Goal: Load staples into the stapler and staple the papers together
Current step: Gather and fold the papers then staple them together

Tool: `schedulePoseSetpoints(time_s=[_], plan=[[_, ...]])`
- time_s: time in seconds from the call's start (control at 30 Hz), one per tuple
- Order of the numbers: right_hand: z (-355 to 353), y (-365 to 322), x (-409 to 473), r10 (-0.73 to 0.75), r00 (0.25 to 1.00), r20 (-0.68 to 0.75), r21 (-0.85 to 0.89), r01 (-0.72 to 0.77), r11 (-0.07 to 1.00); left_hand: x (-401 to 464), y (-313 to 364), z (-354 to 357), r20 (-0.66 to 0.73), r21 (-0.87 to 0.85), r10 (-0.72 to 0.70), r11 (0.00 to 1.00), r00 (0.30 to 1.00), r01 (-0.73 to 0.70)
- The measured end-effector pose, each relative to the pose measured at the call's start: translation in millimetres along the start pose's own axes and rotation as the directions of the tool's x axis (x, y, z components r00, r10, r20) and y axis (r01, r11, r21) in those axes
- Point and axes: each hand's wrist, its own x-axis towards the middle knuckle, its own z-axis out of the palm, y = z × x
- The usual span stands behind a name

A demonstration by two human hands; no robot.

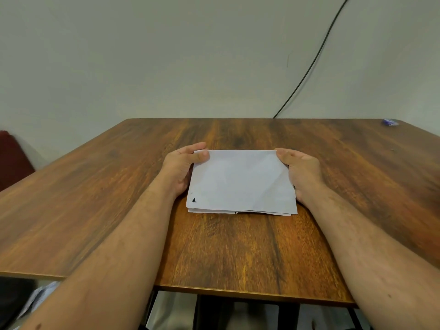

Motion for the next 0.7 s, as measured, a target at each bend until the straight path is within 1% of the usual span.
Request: schedulePoseSetpoints(time_s=[0.1, 0.17, 0.3, 0.37, 0.47, 0.53, 0.6, 0.63, 0.7], plan=[[-0.3, -0.1, -0.2, 0.000, 1.000, 0.026, 0.010, 0.000, 1.000, -1.1, -0.2, -2.8, -0.024, -0.031, 0.013, 0.999, 1.000, -0.014], [-0.1, -0.2, -1.4, -0.005, 0.999, 0.043, -0.013, 0.005, 1.000, -0.6, -1.0, -4.5, -0.044, -0.057, 0.015, 0.998, 0.999, -0.018], [1.7, 1.1, -3.5, -0.026, 0.999, 0.042, -0.053, 0.029, 0.998, 0.2, -2.0, -5.0, -0.057, -0.054, 0.032, 0.998, 0.998, -0.035], [1.3, 0.9, -4.1, -0.028, 0.999, 0.033, -0.041, 0.029, 0.999, 0.9, -2.6, -4.7, -0.013, -0.038, 0.014, 0.999, 1.000, -0.014], [-1.7, -1.4, -4.6, -0.033, 0.999, 0.015, -0.025, 0.033, 0.999, -0.8, -4.1, -1.8, 0.111, 0.004, -0.067, 0.998, 0.992, 0.067], [-3.6, -1.2, -3.9, -0.036, 0.999, 0.020, -0.033, 0.037, 0.999, 0.4, -5.6, -0.5, 0.119, 0.047, -0.086, 0.996, 0.989, 0.081], [-4.1, -1.2, -4.4, -0.023, 0.996, 0.083, -0.029, 0.025, 0.999, 1.3, -5.8, 0.7, 0.066, 0.061, -0.057, 0.997, 0.996, 0.053], [-4.2, -1.1, -5.1, -0.009, 0.989, 0.146, -0.024, 0.013, 1.000, 2.3, -6.0, 0.8, 0.035, 0.049, -0.034, 0.998, 0.999, 0.032], [-3.0, -1.6, -7.7, 0.025, 0.961, 0.276, -0.067, -0.007, 0.998, 4.1, -5.7, 0.2, -0.012, 0.011, 0.031, 0.999, 0.999, -0.031]])
